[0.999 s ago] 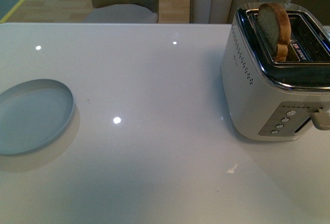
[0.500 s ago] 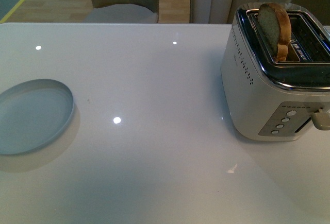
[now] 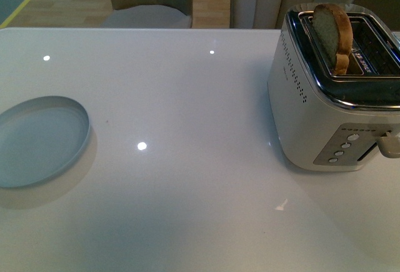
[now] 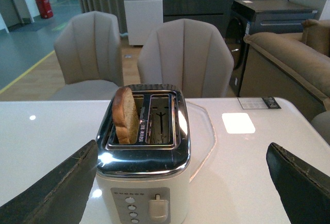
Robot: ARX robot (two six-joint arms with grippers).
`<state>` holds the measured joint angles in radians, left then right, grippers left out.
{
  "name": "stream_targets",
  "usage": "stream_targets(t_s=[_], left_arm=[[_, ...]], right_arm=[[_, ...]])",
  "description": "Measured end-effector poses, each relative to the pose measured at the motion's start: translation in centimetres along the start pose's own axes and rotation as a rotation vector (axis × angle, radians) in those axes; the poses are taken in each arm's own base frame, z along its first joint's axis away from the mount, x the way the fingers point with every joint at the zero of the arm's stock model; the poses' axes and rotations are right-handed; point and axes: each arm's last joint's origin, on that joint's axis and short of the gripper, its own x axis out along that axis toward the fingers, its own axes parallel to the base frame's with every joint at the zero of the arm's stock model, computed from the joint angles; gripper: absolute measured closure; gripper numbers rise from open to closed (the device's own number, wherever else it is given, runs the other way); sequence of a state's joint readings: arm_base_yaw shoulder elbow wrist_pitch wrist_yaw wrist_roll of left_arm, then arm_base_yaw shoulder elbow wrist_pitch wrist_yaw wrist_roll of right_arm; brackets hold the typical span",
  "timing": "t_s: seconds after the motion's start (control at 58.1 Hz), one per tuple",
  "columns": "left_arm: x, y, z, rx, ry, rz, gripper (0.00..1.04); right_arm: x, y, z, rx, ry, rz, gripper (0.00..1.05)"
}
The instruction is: Left arm holds plate, right arm toasts bread
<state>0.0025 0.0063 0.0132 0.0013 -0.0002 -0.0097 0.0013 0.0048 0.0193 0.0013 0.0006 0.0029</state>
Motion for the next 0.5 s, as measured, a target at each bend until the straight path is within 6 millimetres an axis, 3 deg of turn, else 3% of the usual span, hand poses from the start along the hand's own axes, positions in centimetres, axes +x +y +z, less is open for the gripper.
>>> stream_targets(t_s=[0.5], left_arm=[[0.0, 0.0, 0.0, 0.0, 0.0, 0.0, 0.07]], right_arm=[[0.0, 0.0, 0.0, 0.0, 0.0, 0.0, 0.09]])
